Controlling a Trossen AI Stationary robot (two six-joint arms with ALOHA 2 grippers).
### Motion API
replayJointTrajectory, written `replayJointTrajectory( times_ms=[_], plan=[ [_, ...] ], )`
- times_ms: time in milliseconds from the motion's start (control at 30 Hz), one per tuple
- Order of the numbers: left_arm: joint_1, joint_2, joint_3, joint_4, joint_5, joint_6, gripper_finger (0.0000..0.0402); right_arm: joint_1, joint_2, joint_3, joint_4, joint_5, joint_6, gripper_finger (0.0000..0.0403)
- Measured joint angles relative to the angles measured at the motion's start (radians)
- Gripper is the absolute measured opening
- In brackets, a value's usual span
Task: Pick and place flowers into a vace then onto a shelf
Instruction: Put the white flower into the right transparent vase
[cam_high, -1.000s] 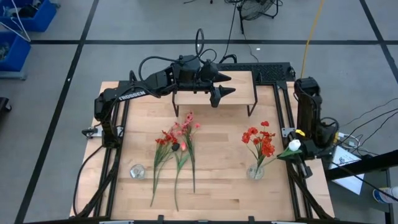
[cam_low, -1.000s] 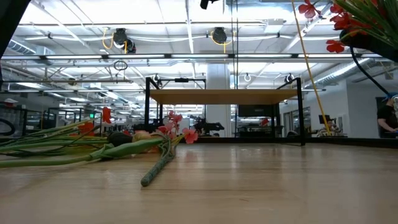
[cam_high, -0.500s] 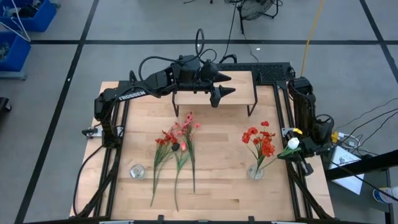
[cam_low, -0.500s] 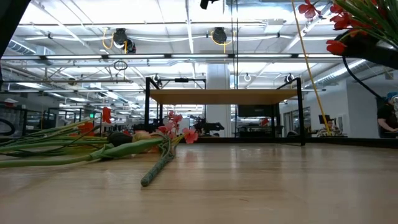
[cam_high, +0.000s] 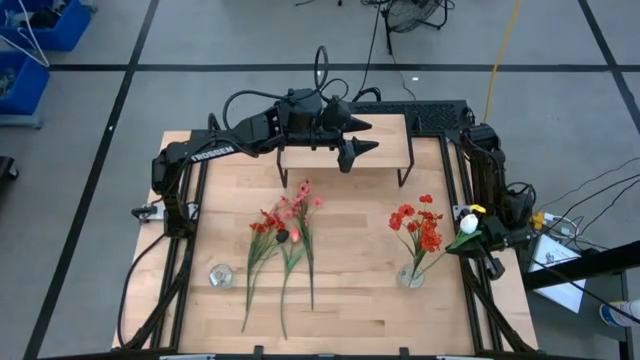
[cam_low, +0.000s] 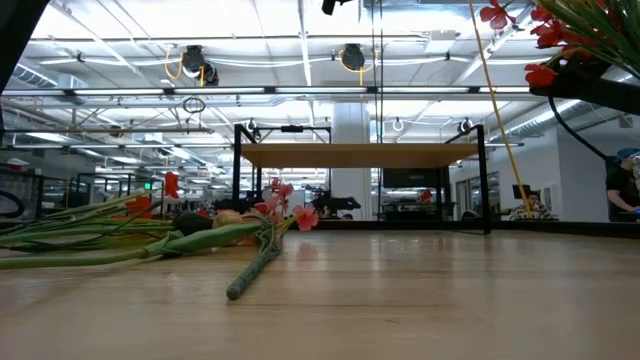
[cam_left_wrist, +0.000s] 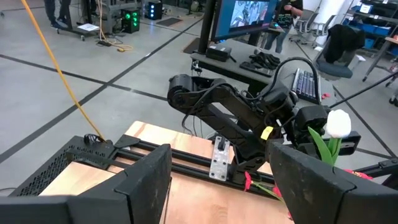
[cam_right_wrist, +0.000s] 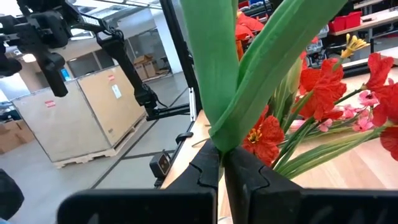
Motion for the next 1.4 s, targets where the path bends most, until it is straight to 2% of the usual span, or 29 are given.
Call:
replayJointTrajectory(
  times_ms=[200, 467, 667, 833, 1033, 1267, 1400],
  plan=[
    [0.000, 0.000, 0.000, 0.000, 0.000, 0.000, 0.0273, -0.007, 0.000, 0.013, 0.002, 0.000, -0.015, 0.0000],
    [0.000, 0.000, 0.000, 0.000, 0.000, 0.000, 0.0273, -0.026, 0.001, 0.106, -0.018, -0.001, -0.170, 0.0000],
    [0.000, 0.000, 0.000, 0.000, 0.000, 0.000, 0.0274, -0.025, 0.012, 0.141, -0.059, -0.001, -0.168, 0.0000],
    [0.000, 0.000, 0.000, 0.000, 0.000, 0.000, 0.0273, -0.035, 0.013, 0.160, -0.035, 0.000, -0.088, 0.0000],
    [0.000, 0.000, 0.000, 0.000, 0.000, 0.000, 0.0274, -0.072, 0.015, 0.176, -0.038, 0.000, -0.067, 0.0000],
    [0.000, 0.000, 0.000, 0.000, 0.000, 0.000, 0.0274, -0.148, 0.014, 0.316, -0.046, 0.000, -0.131, 0.0000],
    [0.000, 0.000, 0.000, 0.000, 0.000, 0.000, 0.0274, -0.182, 0.015, 0.431, -0.143, -0.001, -0.135, 0.0000]
  ],
)
